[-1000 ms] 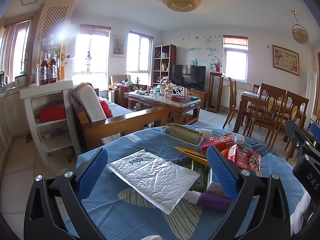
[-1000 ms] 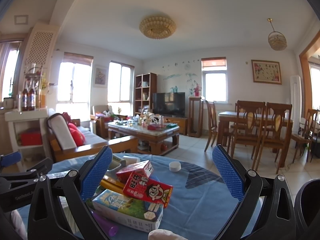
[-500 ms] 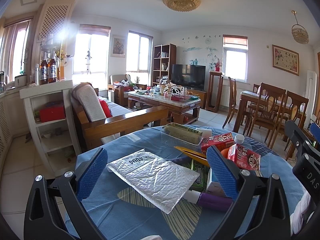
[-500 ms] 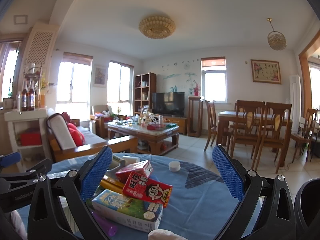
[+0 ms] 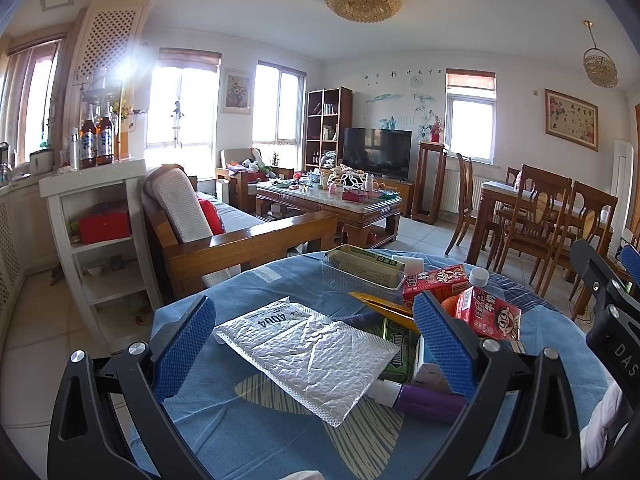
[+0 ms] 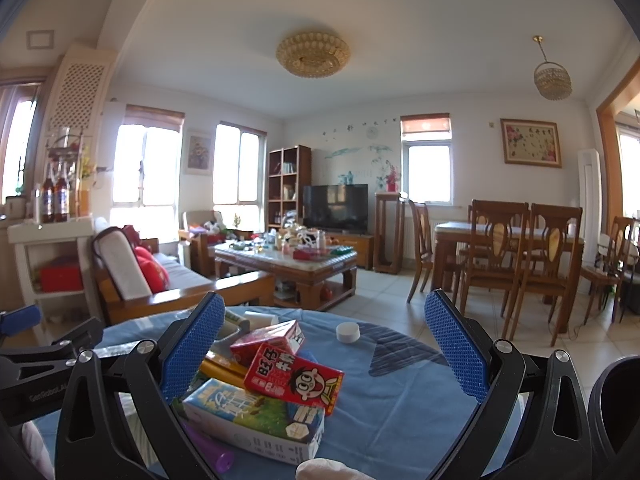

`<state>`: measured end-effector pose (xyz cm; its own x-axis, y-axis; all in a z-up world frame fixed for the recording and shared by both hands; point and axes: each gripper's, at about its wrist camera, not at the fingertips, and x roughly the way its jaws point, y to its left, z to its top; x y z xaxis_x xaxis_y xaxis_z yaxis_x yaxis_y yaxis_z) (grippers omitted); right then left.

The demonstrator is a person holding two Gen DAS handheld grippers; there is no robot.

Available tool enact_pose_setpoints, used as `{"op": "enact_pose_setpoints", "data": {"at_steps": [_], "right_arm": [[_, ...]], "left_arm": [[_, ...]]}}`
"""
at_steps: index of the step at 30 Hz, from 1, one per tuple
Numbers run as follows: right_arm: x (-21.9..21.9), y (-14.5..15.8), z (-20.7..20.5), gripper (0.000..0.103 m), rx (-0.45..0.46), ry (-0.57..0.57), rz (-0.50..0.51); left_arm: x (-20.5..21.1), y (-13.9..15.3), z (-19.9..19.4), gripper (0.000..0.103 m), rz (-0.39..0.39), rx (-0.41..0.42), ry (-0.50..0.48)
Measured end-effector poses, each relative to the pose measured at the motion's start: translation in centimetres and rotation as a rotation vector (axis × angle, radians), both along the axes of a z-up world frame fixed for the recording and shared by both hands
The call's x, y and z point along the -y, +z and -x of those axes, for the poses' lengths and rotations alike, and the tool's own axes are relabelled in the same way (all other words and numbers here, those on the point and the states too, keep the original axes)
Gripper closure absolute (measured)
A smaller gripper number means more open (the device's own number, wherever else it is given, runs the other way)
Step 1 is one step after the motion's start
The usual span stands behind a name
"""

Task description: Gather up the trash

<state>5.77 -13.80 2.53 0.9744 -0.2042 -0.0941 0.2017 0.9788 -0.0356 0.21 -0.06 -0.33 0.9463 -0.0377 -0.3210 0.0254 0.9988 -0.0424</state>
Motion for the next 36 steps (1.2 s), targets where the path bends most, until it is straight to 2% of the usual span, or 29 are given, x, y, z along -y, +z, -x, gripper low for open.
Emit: {"op": "enact_pose_setpoints", "data": {"at_steps": [15, 17, 19, 21, 28, 33, 36], "right_arm": [[0.3, -0.1, -0.1, 0.004, -0.008, -0.004, -0.004], [0.8, -0.1, -0.4, 0.004, -0.031, 0.005, -0.024], [1.6, -0.2, -1.0, 0.004, -0.080, 0.040, -0.074], [3.1, -0.1, -1.2, 0.004, -0.153, 0.125, -0.147], [5.7, -0.4, -2.6, 0.004, -0.425, 0.426, -0.259], [3.8, -1.3, -3.1, 0.004, -0.512, 0.528, -0.120], [2.7, -1.7, -3.4, 0.004, -0.537, 0.574, -0.041]], "left_arm": [[0.1, -0.1, 0.0, 0.005, 0.000, -0.004, -0.002], [-0.1, -0.2, -0.1, 0.005, 0.021, -0.017, -0.018], [-0.9, -0.4, -0.7, 0.005, 0.067, -0.062, -0.071], [-1.9, -0.5, -1.5, 0.005, 0.071, -0.138, -0.115], [-5.1, -1.0, -4.3, 0.005, -0.042, -0.338, -0.258], [-5.3, -3.2, -6.9, 0.005, -0.116, -0.511, -0.415], [-5.0, -4.6, -7.8, 0.005, -0.139, -0.576, -0.477]]}}
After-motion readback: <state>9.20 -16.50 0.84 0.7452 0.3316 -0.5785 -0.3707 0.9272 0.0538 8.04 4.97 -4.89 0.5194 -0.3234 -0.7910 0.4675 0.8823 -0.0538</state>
